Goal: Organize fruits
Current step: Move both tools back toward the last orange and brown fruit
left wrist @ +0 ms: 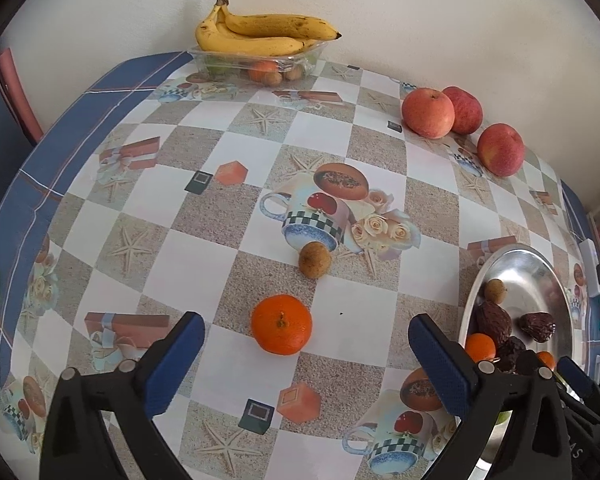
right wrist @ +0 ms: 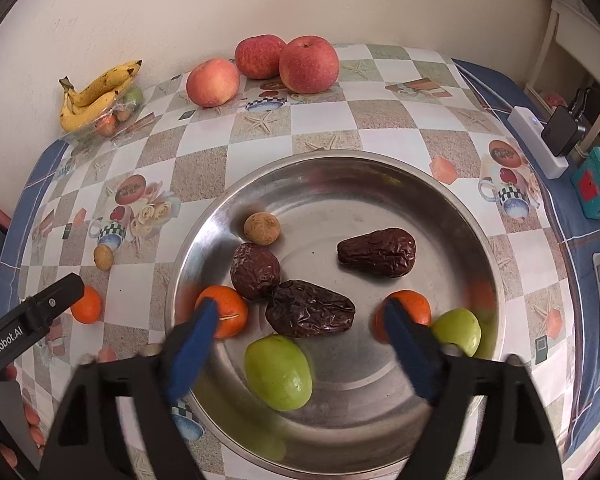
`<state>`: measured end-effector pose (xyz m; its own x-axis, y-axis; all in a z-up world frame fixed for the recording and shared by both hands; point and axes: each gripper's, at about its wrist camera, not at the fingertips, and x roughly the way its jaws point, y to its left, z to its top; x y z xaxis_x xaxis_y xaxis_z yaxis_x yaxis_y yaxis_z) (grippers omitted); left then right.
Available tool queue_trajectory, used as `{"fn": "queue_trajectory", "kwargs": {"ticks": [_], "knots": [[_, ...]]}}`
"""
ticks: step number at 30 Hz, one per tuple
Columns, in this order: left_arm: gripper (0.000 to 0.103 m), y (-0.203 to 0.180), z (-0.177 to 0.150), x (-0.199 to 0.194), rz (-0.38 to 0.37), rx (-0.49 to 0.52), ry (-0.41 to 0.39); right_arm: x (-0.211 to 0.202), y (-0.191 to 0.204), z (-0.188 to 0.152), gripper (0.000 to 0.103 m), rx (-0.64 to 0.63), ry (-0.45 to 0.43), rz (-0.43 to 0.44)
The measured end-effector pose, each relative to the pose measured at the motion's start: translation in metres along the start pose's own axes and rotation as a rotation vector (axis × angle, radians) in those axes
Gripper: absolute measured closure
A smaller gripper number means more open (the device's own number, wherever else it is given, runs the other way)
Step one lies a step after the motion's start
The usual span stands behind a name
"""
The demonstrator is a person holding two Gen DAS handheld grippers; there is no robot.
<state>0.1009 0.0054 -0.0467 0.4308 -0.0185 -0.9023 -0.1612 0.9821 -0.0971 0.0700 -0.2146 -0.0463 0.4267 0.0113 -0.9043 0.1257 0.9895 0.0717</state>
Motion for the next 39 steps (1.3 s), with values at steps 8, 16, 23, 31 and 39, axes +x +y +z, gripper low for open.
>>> {"fn": "queue_trajectory", "kwargs": {"ticks": [8,16,23,31,39], "knots": [[0.000,0.006,0.003,-0.002,0.044,0.005,-0.017,-0.001,0.003,-0.001,0.011,-0.008,-0.028,0.004],[0.000,0.022,0.010,-0.007,0.077,-0.005,-0.039,-0.002,0.010,0.000,0.011,-0.009,-0.032,0.055],[0.000,0.049,0.017,-0.016,0.075,-0.054,-0.069,-0.005,0.037,-0.003,0.011,-0.031,-0.026,0.168],[0.002,0.053,0.010,0.006,-0.008,-0.110,0.035,-0.008,0.074,-0.009,0.011,-0.103,-0.038,0.202],[0.005,0.047,0.006,0.020,-0.036,-0.095,0.081,0.007,0.087,-0.018,0.011,-0.149,0.004,0.169]]}}
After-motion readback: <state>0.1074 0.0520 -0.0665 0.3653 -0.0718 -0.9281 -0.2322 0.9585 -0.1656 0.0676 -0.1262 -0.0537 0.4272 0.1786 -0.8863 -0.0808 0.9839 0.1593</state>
